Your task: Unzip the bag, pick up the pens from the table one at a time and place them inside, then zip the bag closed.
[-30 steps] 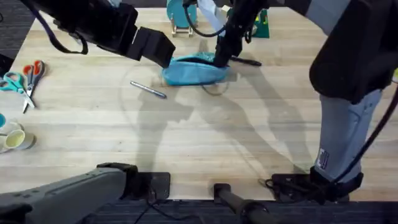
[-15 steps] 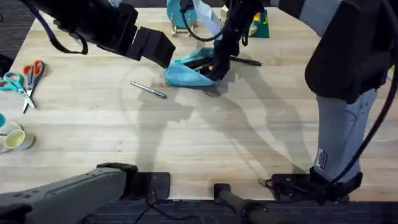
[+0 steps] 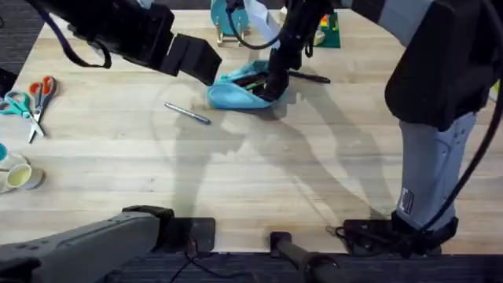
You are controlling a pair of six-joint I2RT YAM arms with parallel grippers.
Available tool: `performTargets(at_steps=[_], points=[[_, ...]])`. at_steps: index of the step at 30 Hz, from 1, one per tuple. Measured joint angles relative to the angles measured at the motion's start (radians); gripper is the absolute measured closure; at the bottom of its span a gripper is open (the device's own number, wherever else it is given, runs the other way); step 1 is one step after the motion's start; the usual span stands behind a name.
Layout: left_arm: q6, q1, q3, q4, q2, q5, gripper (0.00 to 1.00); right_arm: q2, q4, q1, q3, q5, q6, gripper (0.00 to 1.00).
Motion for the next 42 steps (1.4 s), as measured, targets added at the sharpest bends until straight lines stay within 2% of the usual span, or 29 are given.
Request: performTargets(at_steps=[6, 12, 20, 28, 42], points=[[0.0, 0.0, 0.0, 0.0, 0.0, 0.0, 0.008, -0.02, -0.036, -0.005, 0.055, 0.001, 0.023, 0.005], [0.0, 0.0, 0.0, 0.0, 0.0, 0.0, 0.008, -0.124, -0.047, -0.041, 0.065, 0.001, 0.056, 0.005], [0.0, 0.0, 0.0, 0.0, 0.0, 0.0, 0.007, -0.267, -0.066, -0.137, 0.076, 0.0, 0.184, 0.004], [-0.011, 0.0, 0.0, -0.001, 0.0, -0.001, 0.007, -0.326, -0.091, -0.255, 0.077, 0.0, 0.307, 0.004], [-0.042, 0.0, 0.0, -0.027, 0.0, -0.018, 0.007, -0.407, -0.095, -0.27, 0.077, 0.001, 0.403, 0.004]])
